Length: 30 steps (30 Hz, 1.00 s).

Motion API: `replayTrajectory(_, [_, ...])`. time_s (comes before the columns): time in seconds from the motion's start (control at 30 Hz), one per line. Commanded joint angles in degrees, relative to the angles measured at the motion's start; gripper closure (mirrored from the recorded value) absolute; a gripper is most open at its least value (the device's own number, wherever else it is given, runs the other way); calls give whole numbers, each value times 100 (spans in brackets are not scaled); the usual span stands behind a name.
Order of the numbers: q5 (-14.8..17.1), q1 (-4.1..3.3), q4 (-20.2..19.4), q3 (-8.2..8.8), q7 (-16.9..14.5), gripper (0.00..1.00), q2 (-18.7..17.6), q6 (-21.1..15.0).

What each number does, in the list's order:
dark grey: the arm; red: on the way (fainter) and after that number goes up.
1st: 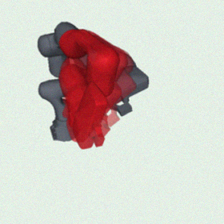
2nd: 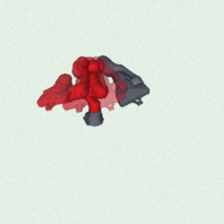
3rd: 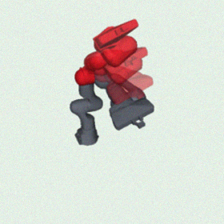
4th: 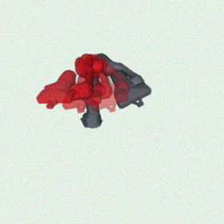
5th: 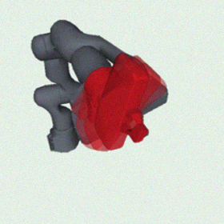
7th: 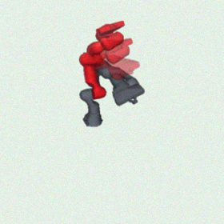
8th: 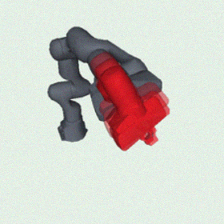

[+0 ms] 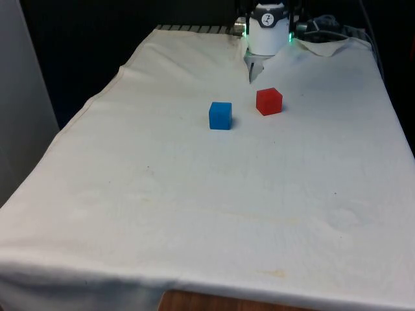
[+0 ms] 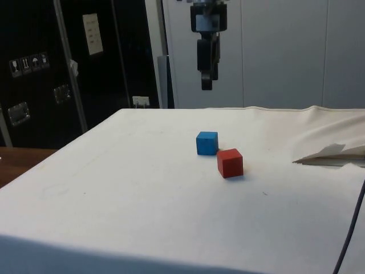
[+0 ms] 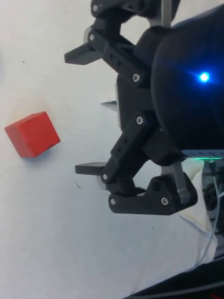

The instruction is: Stack the two cubes.

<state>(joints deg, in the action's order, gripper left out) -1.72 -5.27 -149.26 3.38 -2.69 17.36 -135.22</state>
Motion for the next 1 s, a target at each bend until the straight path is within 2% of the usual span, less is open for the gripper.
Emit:
replayTrajectory(0.0, [-46, 11, -80, -11, 0, 0, 23, -109])
replayTrajectory(0.07, [0, 0, -63, 0, -34, 0, 0, -74])
replayTrajectory(0.1, [-46, 11, -172, -11, -63, 0, 17, -212])
replayTrajectory(0.3, [-52, 6, -350, -23, -195, 0, -57, -476])
replayTrajectory(0.33, [0, 0, -298, 0, -201, 0, -23, -344])
replayTrajectory(0.63, [-57, 11, -590, -29, -378, 0, -269, -991])
replayTrajectory(0.67, [0, 0, -573, -11, -418, 0, -264, -917])
replayTrajectory(0.73, [-57, 17, -625, -29, -413, 0, -327, -1077])
replayTrajectory(0.97, [-34, 6, -768, -23, -533, 0, -607, -1478])
